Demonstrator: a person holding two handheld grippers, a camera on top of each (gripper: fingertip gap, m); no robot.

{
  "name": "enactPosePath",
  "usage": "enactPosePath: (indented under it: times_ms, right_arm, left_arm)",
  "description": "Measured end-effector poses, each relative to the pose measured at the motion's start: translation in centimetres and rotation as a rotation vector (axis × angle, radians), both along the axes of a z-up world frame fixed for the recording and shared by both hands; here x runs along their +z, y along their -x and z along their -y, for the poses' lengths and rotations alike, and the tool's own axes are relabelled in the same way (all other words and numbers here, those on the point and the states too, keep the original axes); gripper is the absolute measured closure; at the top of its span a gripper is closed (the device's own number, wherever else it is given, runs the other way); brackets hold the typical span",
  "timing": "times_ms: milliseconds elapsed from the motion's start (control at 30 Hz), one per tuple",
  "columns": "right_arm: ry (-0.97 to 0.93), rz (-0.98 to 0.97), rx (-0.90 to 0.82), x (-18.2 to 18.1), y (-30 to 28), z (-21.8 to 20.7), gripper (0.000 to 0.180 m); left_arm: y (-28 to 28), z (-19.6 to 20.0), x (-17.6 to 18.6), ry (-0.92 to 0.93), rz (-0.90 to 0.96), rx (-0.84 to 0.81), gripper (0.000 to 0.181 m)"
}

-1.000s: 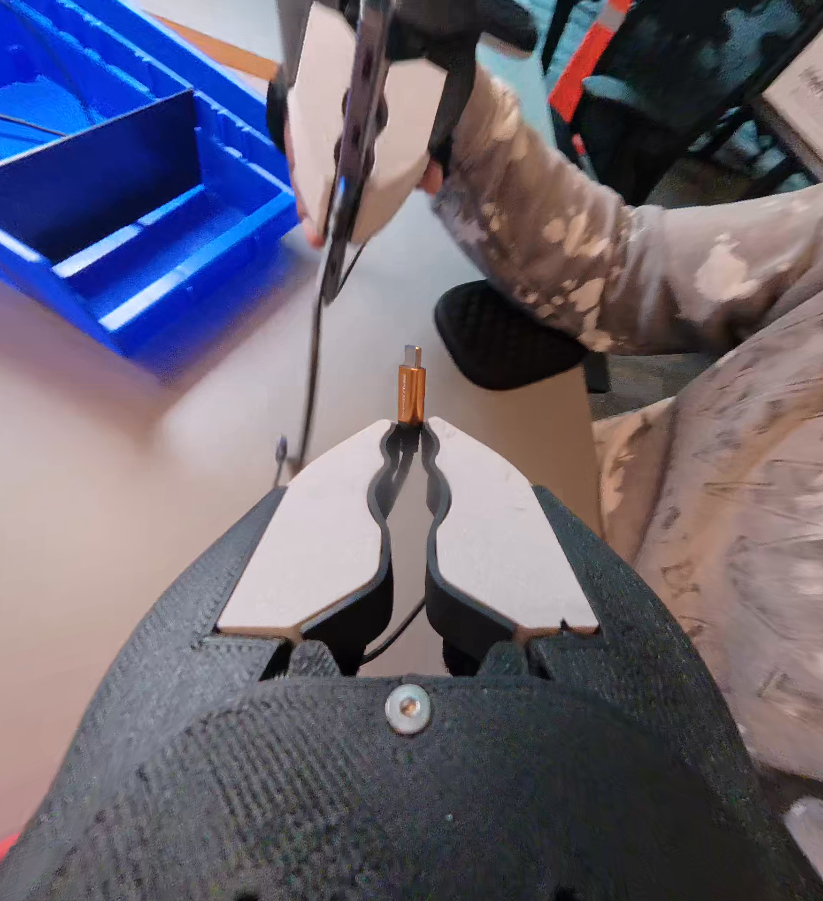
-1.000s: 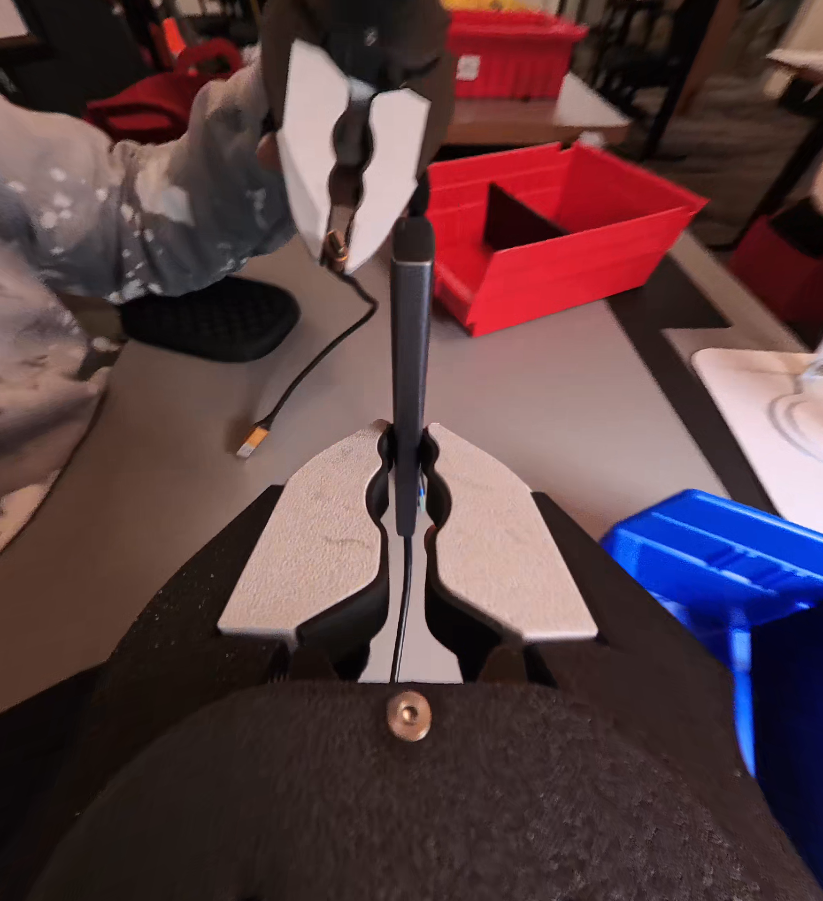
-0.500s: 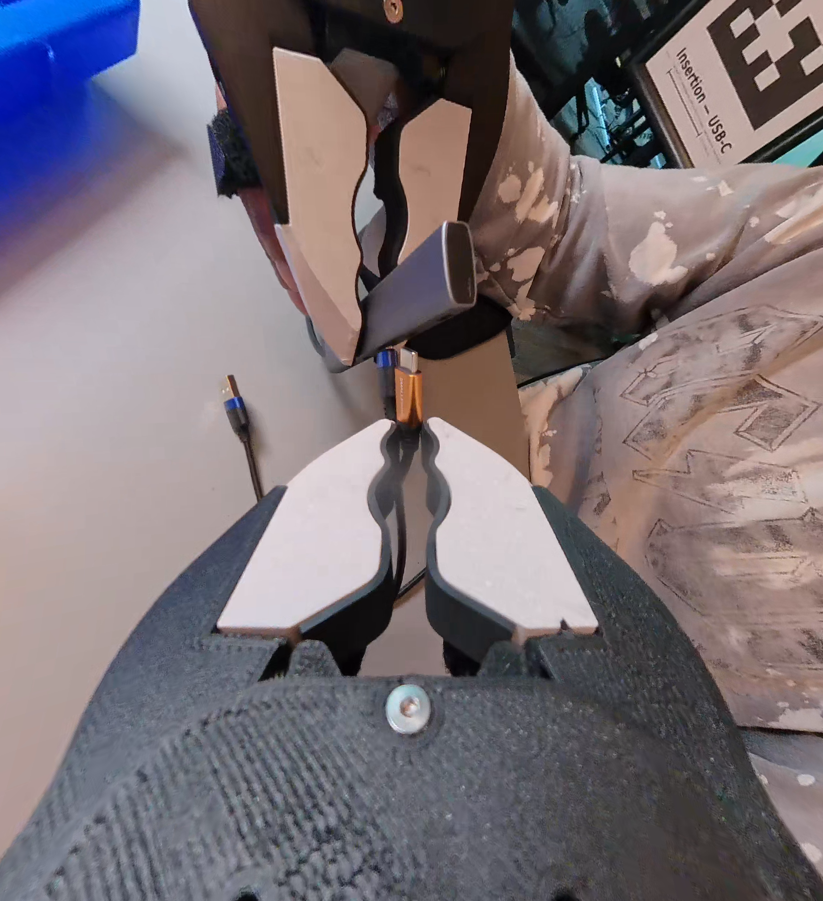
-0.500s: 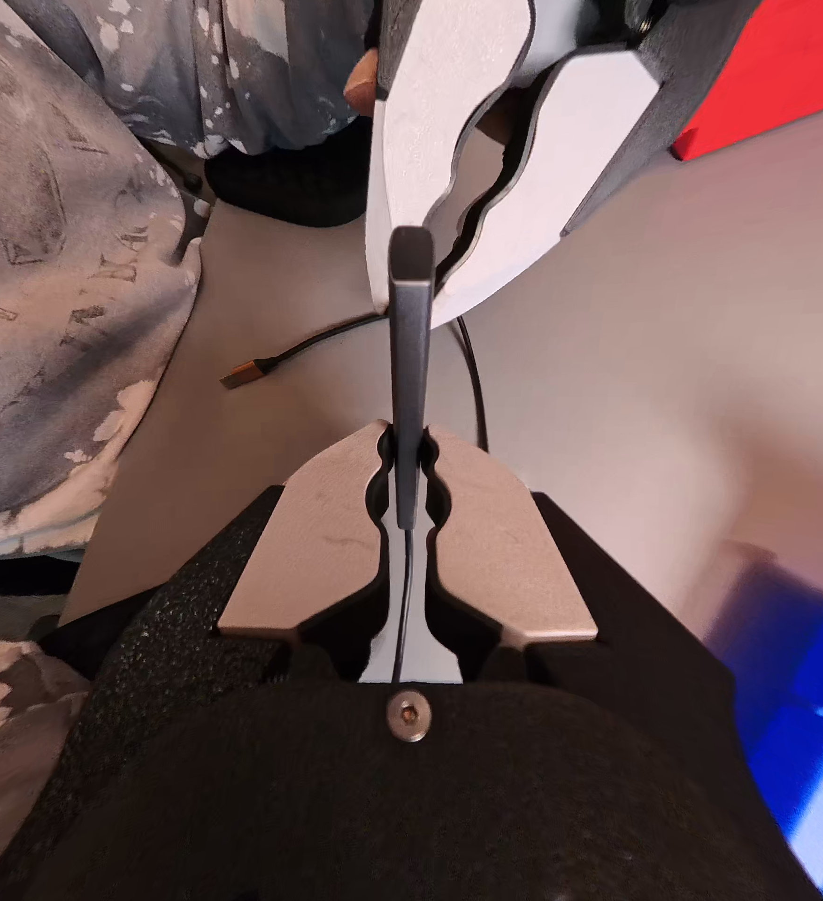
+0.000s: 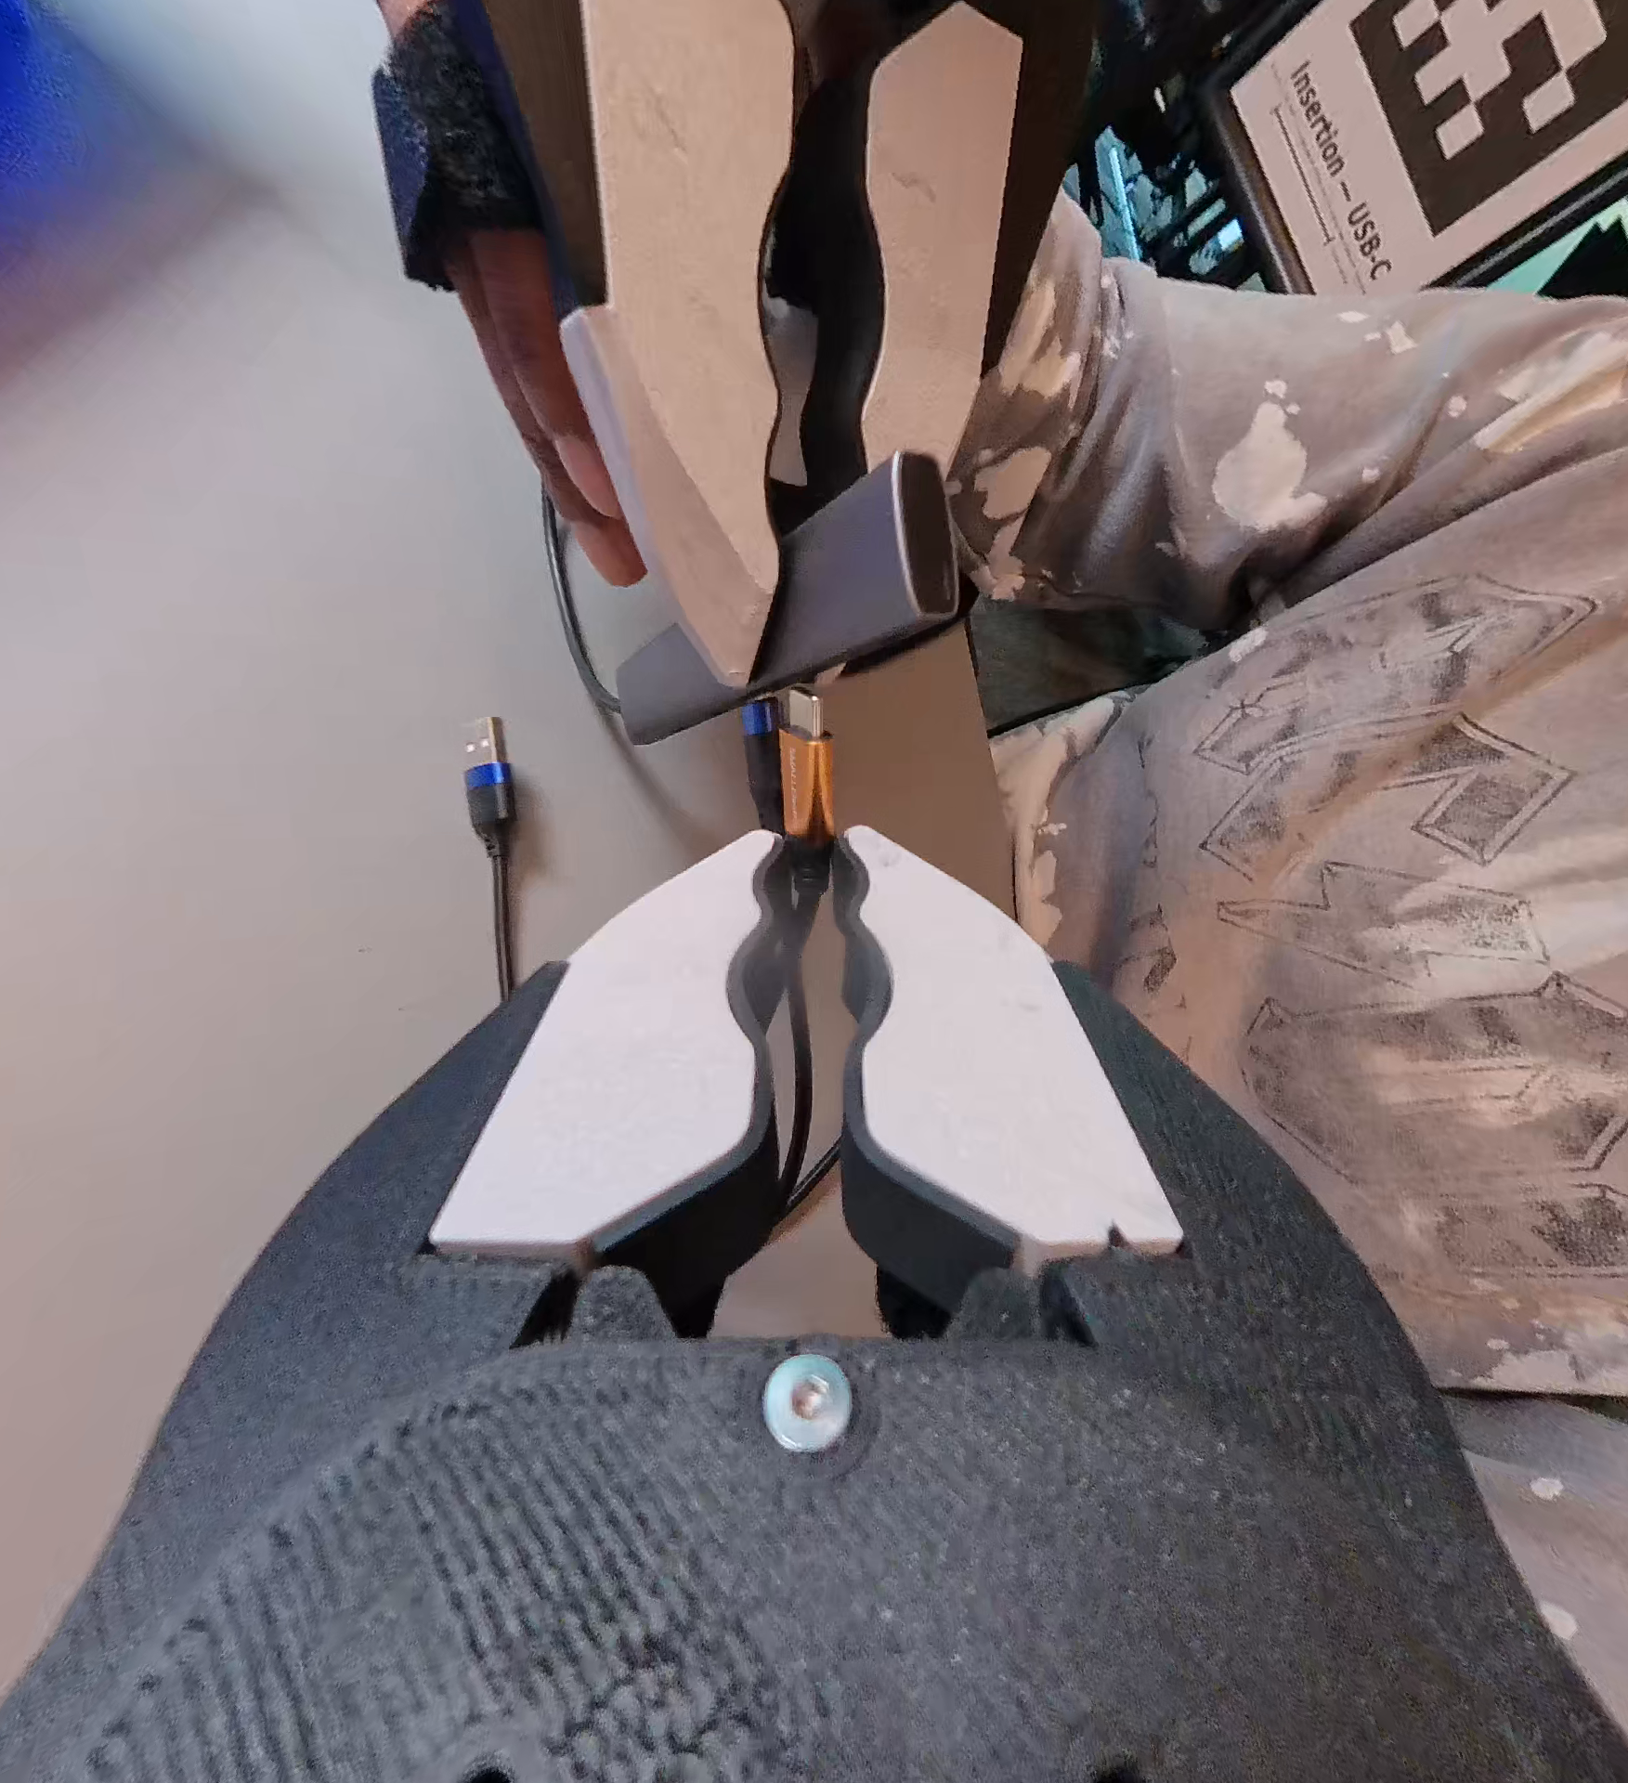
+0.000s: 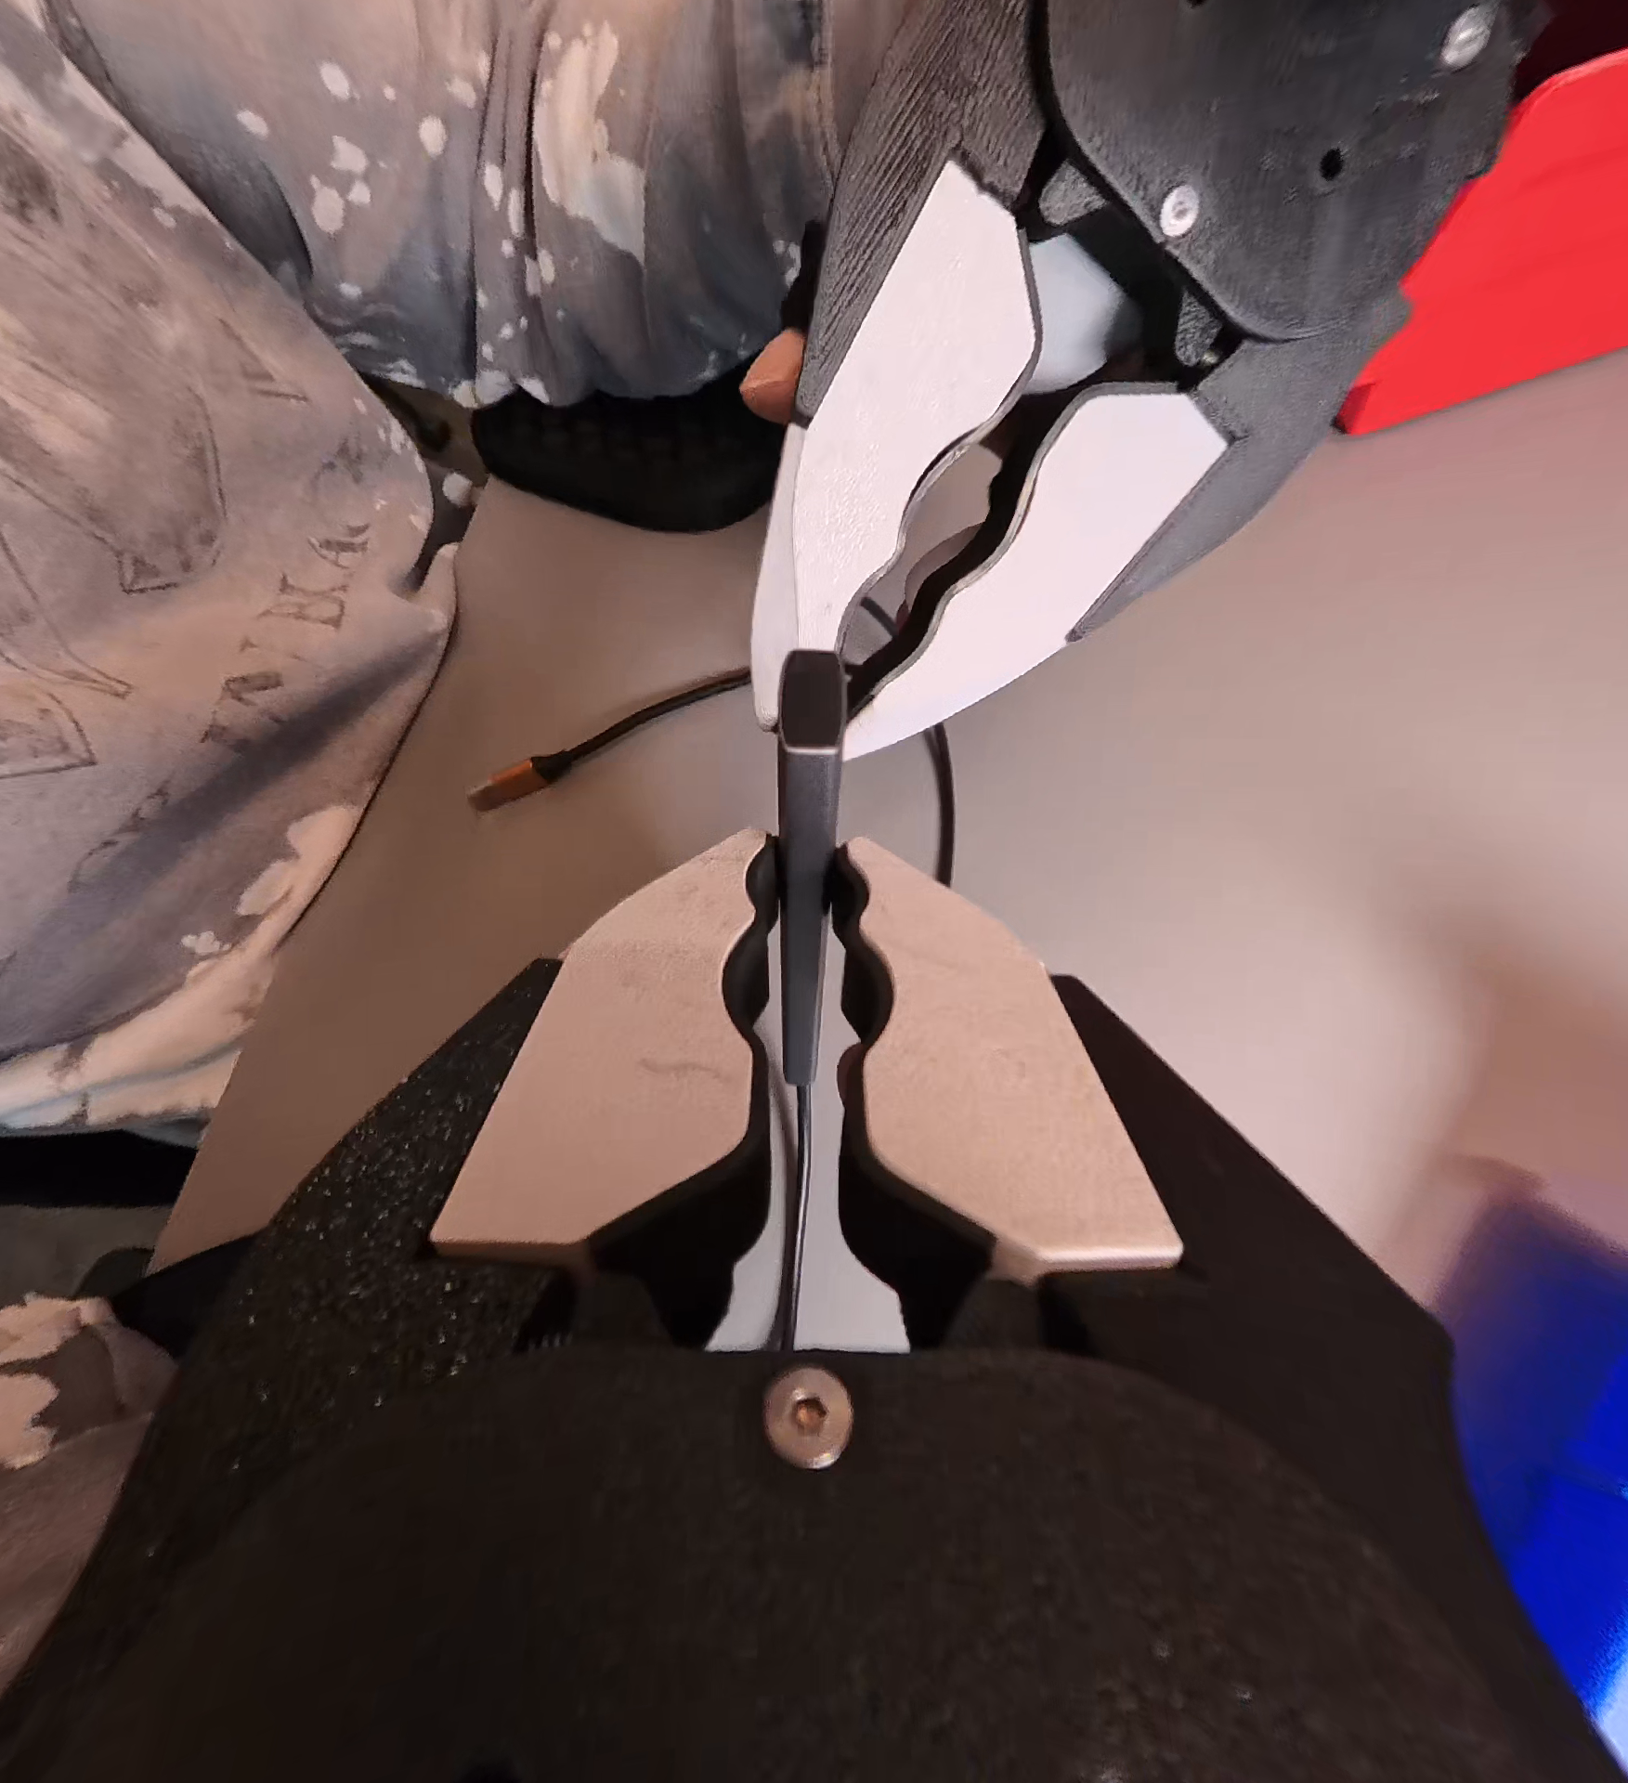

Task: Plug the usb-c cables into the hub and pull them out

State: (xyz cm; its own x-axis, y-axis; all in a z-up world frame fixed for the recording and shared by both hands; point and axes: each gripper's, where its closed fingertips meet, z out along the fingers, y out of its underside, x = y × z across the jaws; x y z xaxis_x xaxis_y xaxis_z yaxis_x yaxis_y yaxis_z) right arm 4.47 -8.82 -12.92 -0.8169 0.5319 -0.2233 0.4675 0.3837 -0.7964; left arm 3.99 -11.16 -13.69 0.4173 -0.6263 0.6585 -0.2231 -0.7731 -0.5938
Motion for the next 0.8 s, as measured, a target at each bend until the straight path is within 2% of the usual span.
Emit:
enactPosePath:
  times_ms: [267,400,800]
  right_arm:
    - [-0.229,0.047,0.066,-0.6,-1.4,1.0,0.17]
    - [-0.282,0.038,0.086,-0.5,-1.7,1.3,0.17]
    - [-0.264,0.063,0.15,-1.4,-2.0,2.4,0.17]
  left_arm:
    - [-1.6,1.3,-0.8,0.032,-0.051,-0.099,0.173]
    - [-1.9,1.6,-1.0,0.044,-0.055,-0.116,0.173]
    - [-2.0,2.8,-1.5,0.042,-0.116,-0.189,0.173]
